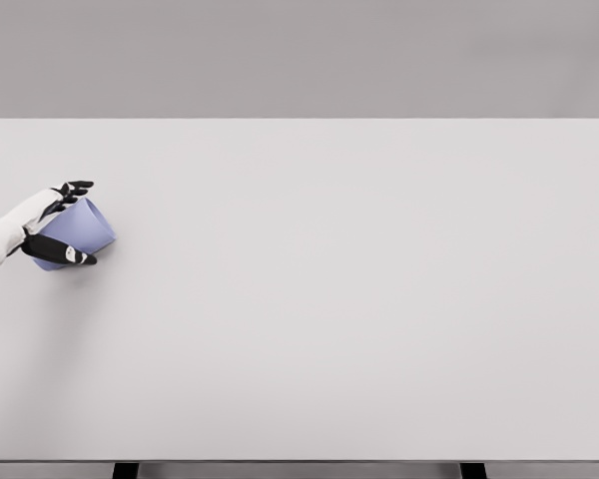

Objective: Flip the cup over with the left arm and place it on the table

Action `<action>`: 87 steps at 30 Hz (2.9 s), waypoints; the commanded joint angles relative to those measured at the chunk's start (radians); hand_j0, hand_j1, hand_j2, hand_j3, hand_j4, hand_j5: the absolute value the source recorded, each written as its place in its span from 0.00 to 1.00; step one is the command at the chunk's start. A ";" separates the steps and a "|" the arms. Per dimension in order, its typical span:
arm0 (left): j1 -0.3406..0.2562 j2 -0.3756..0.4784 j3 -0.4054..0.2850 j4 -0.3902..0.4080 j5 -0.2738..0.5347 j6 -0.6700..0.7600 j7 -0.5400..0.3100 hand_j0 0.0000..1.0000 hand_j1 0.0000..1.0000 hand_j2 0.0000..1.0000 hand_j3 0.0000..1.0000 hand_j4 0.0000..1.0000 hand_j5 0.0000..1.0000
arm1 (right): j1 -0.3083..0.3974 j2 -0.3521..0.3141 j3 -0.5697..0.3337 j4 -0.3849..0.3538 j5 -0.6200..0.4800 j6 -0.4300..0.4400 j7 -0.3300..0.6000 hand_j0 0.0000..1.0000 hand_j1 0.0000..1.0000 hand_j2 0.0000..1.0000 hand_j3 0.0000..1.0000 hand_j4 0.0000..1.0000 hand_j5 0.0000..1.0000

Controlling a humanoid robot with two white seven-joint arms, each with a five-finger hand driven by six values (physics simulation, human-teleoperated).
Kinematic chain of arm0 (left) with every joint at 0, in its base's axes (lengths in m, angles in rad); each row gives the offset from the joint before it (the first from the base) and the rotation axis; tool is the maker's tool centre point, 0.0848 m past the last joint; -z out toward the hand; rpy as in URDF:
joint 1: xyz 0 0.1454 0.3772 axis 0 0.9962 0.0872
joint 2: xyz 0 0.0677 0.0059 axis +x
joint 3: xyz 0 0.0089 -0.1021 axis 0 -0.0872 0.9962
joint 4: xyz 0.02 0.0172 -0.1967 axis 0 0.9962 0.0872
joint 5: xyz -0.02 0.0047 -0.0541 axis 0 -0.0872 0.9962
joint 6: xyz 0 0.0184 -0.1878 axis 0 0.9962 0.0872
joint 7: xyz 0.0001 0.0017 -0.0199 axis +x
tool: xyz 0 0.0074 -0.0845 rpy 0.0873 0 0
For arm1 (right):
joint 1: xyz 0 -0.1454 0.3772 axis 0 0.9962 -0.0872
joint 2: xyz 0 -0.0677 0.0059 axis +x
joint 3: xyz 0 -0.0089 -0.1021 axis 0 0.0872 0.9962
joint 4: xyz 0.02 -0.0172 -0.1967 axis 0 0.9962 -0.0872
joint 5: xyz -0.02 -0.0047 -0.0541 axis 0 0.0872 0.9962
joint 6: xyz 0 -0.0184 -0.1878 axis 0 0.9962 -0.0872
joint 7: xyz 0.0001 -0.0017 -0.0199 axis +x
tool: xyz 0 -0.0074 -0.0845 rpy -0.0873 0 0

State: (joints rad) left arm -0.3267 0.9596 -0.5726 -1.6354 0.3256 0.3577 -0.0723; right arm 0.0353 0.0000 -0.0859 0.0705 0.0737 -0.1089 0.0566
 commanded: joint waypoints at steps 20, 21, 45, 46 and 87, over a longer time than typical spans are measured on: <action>0.002 0.001 -0.003 -0.011 -0.008 -0.008 -0.003 0.75 0.75 0.75 0.75 0.75 0.75 | 0.000 0.000 0.000 0.000 0.000 0.000 0.000 1.00 1.00 1.00 1.00 1.00 1.00; 0.002 0.002 -0.001 -0.012 -0.007 -0.010 -0.003 0.75 0.75 0.75 0.75 0.75 0.75 | 0.000 0.000 0.000 0.000 0.000 0.000 0.000 1.00 1.00 1.00 1.00 1.00 1.00; -0.002 -0.047 0.083 -0.015 0.003 -0.220 0.000 0.76 0.76 0.76 0.76 0.76 0.76 | 0.000 0.000 0.000 0.000 0.000 0.000 0.000 1.00 1.00 1.00 1.00 1.00 1.00; -0.002 -0.053 0.089 -0.011 0.003 -0.229 0.000 0.77 0.77 0.77 0.77 0.77 0.77 | 0.000 0.000 0.000 0.000 0.000 0.000 0.000 1.00 1.00 1.00 1.00 1.00 1.00; 0.015 -0.384 0.204 0.137 0.007 -0.424 0.000 0.79 0.79 0.79 0.79 0.79 0.79 | 0.000 0.000 0.000 0.000 0.000 0.000 0.000 1.00 1.00 1.00 1.00 1.00 1.00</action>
State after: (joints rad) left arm -0.3114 0.5819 -0.3700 -1.5025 0.3309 -0.0618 -0.0723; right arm 0.0353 0.0000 -0.0859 0.0705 0.0737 -0.1090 0.0566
